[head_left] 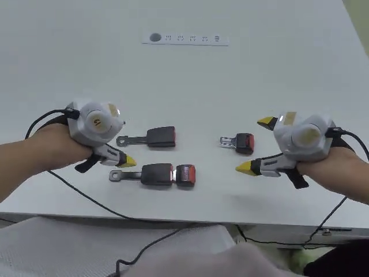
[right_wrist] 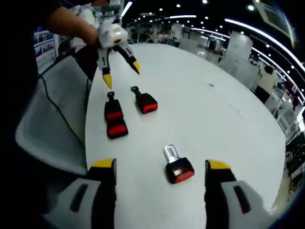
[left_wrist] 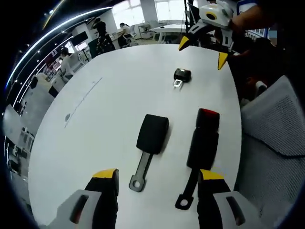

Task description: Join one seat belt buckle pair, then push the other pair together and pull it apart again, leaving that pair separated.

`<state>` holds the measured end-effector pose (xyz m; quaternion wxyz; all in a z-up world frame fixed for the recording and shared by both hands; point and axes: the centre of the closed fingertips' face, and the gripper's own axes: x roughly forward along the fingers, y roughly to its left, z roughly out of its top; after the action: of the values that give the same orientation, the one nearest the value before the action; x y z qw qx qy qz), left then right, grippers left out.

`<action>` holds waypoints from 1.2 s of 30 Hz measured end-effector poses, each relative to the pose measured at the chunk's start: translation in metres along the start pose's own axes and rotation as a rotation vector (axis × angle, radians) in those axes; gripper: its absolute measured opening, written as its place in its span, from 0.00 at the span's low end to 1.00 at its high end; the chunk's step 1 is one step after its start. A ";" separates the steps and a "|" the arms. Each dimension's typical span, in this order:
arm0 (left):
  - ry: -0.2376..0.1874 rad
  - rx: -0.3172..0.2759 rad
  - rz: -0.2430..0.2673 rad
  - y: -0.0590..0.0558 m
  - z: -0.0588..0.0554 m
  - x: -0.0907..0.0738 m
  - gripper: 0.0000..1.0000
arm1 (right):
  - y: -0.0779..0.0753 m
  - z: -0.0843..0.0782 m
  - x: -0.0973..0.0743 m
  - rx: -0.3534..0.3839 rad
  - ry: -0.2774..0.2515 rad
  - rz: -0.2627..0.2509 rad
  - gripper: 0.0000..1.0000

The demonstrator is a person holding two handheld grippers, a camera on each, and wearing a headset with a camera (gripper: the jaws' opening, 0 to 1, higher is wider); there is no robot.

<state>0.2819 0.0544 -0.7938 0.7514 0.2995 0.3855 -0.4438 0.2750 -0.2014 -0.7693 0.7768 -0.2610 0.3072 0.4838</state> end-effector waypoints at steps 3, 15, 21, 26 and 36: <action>-0.013 -0.016 0.015 -0.010 -0.005 -0.011 0.69 | 0.005 -0.004 -0.005 0.009 -0.013 -0.007 0.79; -0.087 -0.199 0.125 -0.031 -0.039 -0.054 0.78 | 0.018 -0.025 -0.041 0.135 -0.062 -0.073 0.88; -0.118 -0.243 0.149 -0.037 -0.054 -0.066 0.88 | 0.021 -0.039 -0.055 0.211 -0.070 -0.099 0.95; -0.168 -0.287 0.194 -0.034 -0.067 -0.074 0.98 | 0.030 -0.037 -0.058 0.226 -0.086 -0.118 1.00; -0.213 -0.311 0.222 -0.033 -0.069 -0.082 1.00 | 0.036 -0.027 -0.056 0.223 -0.138 -0.139 1.00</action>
<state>0.2053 0.1311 -0.7645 0.8694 0.1719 0.3323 -0.3228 0.2167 -0.2389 -0.7508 0.8519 -0.1600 0.2863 0.4082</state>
